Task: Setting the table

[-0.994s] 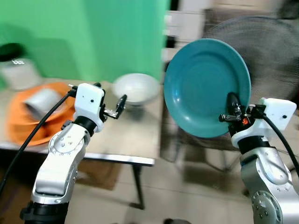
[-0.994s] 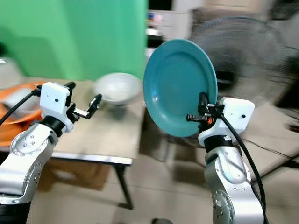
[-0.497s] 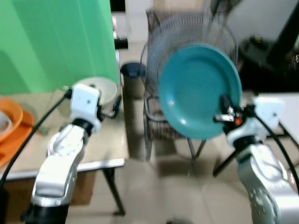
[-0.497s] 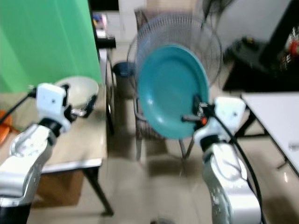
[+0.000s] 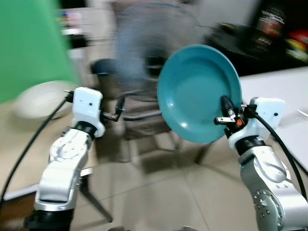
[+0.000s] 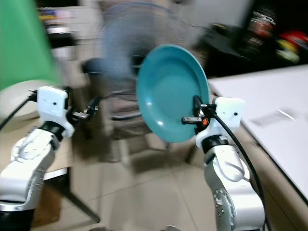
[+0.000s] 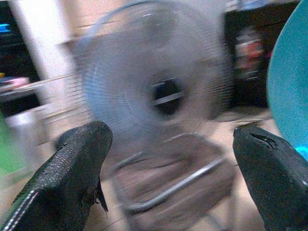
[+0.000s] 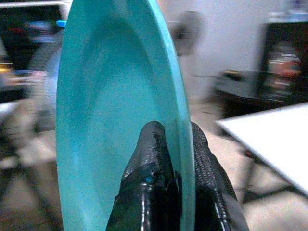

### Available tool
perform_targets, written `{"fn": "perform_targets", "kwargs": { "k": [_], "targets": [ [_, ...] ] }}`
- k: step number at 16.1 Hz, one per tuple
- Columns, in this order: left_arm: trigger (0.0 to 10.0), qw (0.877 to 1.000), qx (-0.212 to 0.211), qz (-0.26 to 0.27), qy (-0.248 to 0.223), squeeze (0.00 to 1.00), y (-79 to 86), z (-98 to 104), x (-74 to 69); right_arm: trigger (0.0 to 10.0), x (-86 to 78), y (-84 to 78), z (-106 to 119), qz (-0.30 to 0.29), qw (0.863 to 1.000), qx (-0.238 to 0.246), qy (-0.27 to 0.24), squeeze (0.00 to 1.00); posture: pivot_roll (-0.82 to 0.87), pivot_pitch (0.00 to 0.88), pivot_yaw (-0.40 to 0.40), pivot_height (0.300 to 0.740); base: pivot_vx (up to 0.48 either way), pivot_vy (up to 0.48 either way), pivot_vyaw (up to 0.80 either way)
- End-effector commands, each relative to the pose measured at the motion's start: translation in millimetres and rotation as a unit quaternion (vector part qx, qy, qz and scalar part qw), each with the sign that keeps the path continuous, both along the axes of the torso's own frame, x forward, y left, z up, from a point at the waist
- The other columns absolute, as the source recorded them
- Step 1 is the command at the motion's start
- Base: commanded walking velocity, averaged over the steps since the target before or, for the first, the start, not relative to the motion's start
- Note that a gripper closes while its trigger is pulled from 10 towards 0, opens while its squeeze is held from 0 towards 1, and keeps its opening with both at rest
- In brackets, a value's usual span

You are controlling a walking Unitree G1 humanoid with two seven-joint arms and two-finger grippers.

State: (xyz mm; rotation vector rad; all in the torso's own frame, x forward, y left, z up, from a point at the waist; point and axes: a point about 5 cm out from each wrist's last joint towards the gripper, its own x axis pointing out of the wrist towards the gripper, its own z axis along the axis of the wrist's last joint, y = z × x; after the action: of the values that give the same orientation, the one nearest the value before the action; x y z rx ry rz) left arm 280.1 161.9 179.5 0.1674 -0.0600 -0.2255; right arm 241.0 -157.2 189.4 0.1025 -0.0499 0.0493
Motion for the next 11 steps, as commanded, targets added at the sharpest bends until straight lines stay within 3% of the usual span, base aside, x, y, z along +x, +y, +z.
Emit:
{"fn": "perform_targets", "kwargs": {
  "k": [1, 3, 10, 11],
  "targets": [
    [10.0, 1.0, 0.002, 0.007, -0.007, 0.0, 4.7, 3.5, -0.9, 10.0, 0.2, 4.8, 3.5, 0.011, 1.0, 0.003, -0.01, 0.0, 0.01, 0.0, -0.027, 0.74, 0.0, 0.0, 0.0],
    [10.0, 1.0, 0.002, 0.019, -0.005, 0.0, 8.4, 2.6, 0.5, 10.0, 2.1, 6.6, -0.9, 0.014, 1.0, 0.001, -0.001, 0.0, 0.0, 0.0, -0.025, 0.74, 0.0, 0.0, 0.0],
    [10.0, 1.0, 0.003, 0.01, -0.001, 0.0, 8.9, 2.5, 0.9, 10.0, 5.4, 8.5, -3.1, 0.018, 1.0, -0.005, -0.002, 0.0, 0.01, 0.0, -0.023, 0.74, 0.32, 0.0, 0.0],
    [10.0, 1.0, 0.003, 0.008, -0.001, 0.0, 9.2, 2.6, 0.6, 10.0, 5.3, 10.0, -3.8, 0.022, 1.0, -0.01, 0.0, 0.0, 0.01, 0.0, -0.022, 0.74, 0.337, 0.0, -0.8]
  ]
}}
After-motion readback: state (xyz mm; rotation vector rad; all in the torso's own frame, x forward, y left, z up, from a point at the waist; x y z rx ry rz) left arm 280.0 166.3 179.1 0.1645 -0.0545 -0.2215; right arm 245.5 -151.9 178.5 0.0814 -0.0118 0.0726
